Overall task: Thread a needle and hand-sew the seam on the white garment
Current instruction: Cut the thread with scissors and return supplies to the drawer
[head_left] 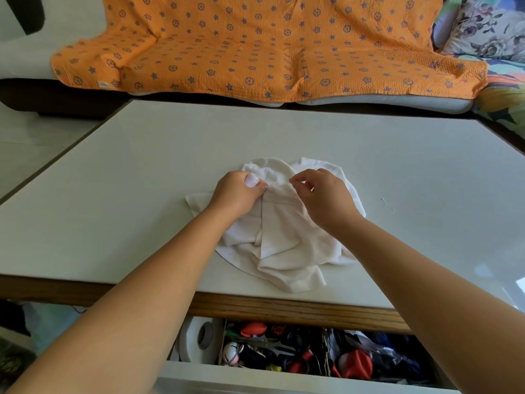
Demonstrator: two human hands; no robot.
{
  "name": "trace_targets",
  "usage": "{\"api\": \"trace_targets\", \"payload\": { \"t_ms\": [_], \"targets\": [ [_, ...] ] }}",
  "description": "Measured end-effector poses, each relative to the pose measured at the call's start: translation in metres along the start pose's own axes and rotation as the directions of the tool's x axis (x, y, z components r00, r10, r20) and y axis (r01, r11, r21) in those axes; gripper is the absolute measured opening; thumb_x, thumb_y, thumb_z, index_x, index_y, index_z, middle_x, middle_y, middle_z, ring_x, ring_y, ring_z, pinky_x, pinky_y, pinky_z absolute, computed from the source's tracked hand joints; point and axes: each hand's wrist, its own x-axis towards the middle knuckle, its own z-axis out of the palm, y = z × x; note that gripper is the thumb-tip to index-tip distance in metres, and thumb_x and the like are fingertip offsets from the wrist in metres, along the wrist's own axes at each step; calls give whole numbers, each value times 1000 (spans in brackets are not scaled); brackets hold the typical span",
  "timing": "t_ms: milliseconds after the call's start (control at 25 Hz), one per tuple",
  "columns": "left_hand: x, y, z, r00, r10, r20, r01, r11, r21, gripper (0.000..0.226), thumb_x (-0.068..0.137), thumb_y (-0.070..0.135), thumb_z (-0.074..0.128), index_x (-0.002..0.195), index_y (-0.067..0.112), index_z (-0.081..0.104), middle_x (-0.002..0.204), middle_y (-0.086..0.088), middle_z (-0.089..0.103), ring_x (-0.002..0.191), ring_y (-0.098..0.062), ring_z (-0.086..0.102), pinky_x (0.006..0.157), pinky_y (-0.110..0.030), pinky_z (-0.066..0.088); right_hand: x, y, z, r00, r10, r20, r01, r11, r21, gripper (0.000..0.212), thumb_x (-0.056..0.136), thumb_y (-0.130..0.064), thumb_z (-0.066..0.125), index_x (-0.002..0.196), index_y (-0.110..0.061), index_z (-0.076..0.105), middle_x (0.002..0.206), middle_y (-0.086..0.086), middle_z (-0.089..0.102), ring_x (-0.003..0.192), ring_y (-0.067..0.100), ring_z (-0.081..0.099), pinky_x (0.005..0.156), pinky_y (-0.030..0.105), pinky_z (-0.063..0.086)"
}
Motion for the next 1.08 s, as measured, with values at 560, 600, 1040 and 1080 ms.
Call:
{"api": "trace_targets", "payload": {
  "t_ms": [560, 600, 1040, 1080],
  "targets": [
    [0, -2, -14, 998, -65, -14, 59, 963, -264, 9, 92, 25, 66, 86, 19, 69, 76, 9, 64, 60, -3, 51, 56, -20, 40, 9, -8, 8, 985, 85, 152, -70, 993, -96, 8, 89, -27, 64, 89, -23, 71, 101, 1, 66, 88, 18, 62, 65, 26, 44],
    [0, -2, -14, 998, -69, -10, 64, 961, -271, 8, 91, 26, 67, 86, 20, 69, 75, 8, 63, 57, -4, 50, 54, -20, 40, 10, -9, 8, 983, 91, 157, -75, 991, -107, 9, 89, -26, 64, 89, -20, 71, 101, 0, 67, 88, 18, 63, 68, 28, 47],
    [-10, 13, -4, 991, 100, 87, -70, 951, -301, 34, 89, 20, 70, 122, 28, 67, 116, 16, 68, 94, 1, 63, 69, -11, 45, 7, -15, -38, 958, 168, 231, -285, 614, 736, 10, 97, -14, 58, 89, -10, 62, 83, 10, 73, 68, 17, 68, 58, 22, 51],
    [-14, 19, -3, 978, 115, 174, -49, 938, -343, 36, 91, 21, 68, 125, 30, 65, 116, 18, 68, 80, 6, 61, 60, -9, 43, 5, -17, -43, 952, 139, 272, -304, 536, 788, 9, 98, -13, 56, 91, -9, 60, 82, 10, 73, 70, 18, 69, 59, 22, 52]
  ]
}}
